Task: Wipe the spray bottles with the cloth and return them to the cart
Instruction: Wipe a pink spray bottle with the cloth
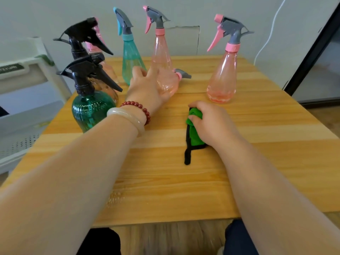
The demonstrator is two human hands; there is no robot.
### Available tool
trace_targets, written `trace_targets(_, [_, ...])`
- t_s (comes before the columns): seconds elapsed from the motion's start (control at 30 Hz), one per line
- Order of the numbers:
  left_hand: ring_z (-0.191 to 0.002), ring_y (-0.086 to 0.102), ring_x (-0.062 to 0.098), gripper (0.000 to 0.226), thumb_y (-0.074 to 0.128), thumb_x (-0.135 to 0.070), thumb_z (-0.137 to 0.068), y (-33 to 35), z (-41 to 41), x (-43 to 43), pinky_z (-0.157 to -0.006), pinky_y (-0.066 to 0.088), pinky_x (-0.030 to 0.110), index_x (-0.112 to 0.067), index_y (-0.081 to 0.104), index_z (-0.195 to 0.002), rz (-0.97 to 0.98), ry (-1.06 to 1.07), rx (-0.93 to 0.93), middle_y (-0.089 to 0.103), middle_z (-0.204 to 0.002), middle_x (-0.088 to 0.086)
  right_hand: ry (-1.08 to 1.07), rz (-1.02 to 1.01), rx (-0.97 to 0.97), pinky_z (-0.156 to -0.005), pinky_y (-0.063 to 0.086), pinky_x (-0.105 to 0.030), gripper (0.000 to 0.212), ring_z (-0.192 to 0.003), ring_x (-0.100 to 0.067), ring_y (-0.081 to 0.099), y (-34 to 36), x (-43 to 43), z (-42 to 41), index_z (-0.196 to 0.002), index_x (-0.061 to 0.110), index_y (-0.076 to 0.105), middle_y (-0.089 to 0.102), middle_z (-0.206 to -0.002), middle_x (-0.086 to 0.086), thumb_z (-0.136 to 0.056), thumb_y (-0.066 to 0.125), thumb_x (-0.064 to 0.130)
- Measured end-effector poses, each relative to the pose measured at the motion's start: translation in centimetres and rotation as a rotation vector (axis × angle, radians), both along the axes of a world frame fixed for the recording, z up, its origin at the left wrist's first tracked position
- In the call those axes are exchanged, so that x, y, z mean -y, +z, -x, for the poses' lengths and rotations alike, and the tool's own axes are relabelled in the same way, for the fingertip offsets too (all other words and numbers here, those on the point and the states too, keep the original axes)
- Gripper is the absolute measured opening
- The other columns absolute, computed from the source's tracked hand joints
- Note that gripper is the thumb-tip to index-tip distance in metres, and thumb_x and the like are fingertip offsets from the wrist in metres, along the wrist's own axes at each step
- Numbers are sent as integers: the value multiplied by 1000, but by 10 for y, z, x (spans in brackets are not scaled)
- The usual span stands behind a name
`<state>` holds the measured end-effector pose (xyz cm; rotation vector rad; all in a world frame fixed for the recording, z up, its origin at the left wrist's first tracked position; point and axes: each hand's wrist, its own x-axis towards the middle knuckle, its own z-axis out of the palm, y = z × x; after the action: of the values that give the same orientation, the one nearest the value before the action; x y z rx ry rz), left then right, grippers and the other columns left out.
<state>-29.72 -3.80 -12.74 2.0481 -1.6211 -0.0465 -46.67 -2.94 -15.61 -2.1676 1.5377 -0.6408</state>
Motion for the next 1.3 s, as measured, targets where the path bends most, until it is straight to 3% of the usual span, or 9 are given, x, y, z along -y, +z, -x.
trace_targets(0.1, [-116,47,31,79,66,-45,-88,1,5,-17,-82,44,31,-20,26,-152,-4,16,53,31,-135,13,-11,-8,6,-80,46,-30,37,-111,-21,55,1,0,0,-140,26,51,57,-133,-2,-102,50,25])
trace_targets(0.3, [-125,45,32,58,40,-53,-94,9,13,-50,-107,29,58,-31,30,-147,-1,81,153,36,-138,8,0,-20,14,-80,46,-31,39,-108,-22,55,1,-2,0,-140,25,50,59,-131,-3,-102,51,25])
trace_targets(0.53, [-84,53,20,54,39,-56,-96,24,18,-38,-66,41,32,-22,40,-139,-284,8,24,56,-122,10,-125,-44,51,-64,40,-30,30,-81,-18,50,2,-2,5,-129,24,50,54,-104,-1,-99,56,22])
trace_targets(0.7, [-79,49,19,49,37,-55,-78,18,24,-42,-69,39,26,-15,52,-100,-263,-126,10,60,-105,5,-171,9,181,-60,40,-29,21,-74,-16,50,4,-2,12,-120,21,55,52,-97,2,-99,54,16])
trace_targets(0.8, [-101,55,25,61,41,-55,-84,19,24,-54,-86,51,38,-29,38,-140,-393,-150,-147,44,-130,4,-181,12,188,-67,41,-29,22,-83,-19,52,3,-1,12,-120,21,55,53,-100,1,-99,55,16])
trace_targets(0.97, [-78,49,5,55,46,-59,-92,26,25,-59,-58,38,23,-31,43,-140,-344,-119,-47,54,-128,-2,-189,-11,198,-54,37,-25,23,-81,-19,51,3,0,10,-120,22,56,54,-101,0,-98,55,16])
trace_targets(1.07, [-98,51,17,72,57,-57,-89,33,23,-58,-69,40,27,-26,31,-148,-487,-147,27,49,-139,1,-197,-15,219,-52,37,-22,24,-77,-16,50,2,1,11,-121,23,56,53,-101,2,-99,55,17])
trace_targets(1.23, [-74,50,4,68,63,-49,-87,26,20,-64,-54,38,20,-27,35,-145,-360,-122,-203,45,-90,-14,-189,48,289,-65,43,-26,22,-89,-15,55,4,-3,11,-120,20,60,60,-110,0,-98,57,17])
trace_targets(1.3, [-74,56,5,74,64,-47,-88,13,19,-68,-53,41,18,-32,26,-149,-194,-96,-299,45,-89,-16,-182,123,298,-77,42,-24,24,-97,-14,55,4,-4,11,-121,18,61,62,-117,-1,-97,60,17])
